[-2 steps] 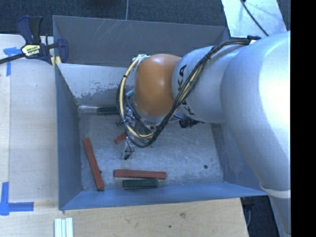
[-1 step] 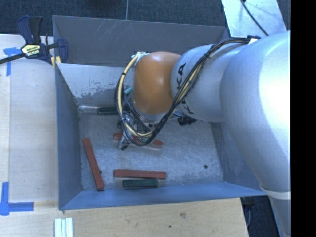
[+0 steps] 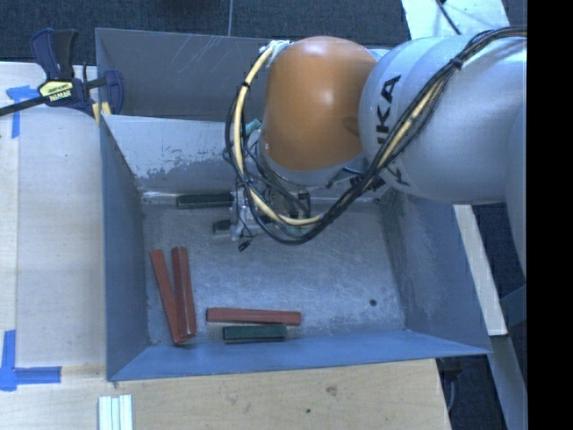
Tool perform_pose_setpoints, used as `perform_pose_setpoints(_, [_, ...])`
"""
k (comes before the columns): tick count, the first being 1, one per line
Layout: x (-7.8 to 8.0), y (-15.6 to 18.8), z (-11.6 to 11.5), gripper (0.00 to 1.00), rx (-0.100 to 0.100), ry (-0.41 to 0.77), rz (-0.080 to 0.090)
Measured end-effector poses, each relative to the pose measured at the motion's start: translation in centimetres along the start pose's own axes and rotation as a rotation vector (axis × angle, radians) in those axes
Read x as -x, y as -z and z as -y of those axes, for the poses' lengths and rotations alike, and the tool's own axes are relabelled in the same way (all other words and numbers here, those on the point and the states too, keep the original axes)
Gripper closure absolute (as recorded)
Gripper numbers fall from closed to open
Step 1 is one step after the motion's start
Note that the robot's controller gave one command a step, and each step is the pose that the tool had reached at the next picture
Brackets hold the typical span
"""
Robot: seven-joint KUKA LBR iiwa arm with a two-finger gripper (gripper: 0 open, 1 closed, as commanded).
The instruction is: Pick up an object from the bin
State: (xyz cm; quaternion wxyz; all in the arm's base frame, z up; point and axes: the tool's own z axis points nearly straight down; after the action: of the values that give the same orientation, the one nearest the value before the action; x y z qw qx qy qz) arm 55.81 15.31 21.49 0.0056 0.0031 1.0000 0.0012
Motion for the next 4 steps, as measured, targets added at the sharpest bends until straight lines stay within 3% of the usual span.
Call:
perform_pose_setpoints(1, [0.1, -1.6, 2.7, 1.00, -0.003, 0.039, -0.010])
perform_pose_setpoints(2, [0.1, -1.5, 2.6, 0.00, -0.002, 0.039, -0.009])
perform_pose_setpoints(3, [3.8, -9.5, 4.2, 0.00, -0.004, -0.035, -0.014])
perform_pose_setpoints(4, [5.4, -14.8, 5.2, 0.00, -0.004, -0.027, -0.013])
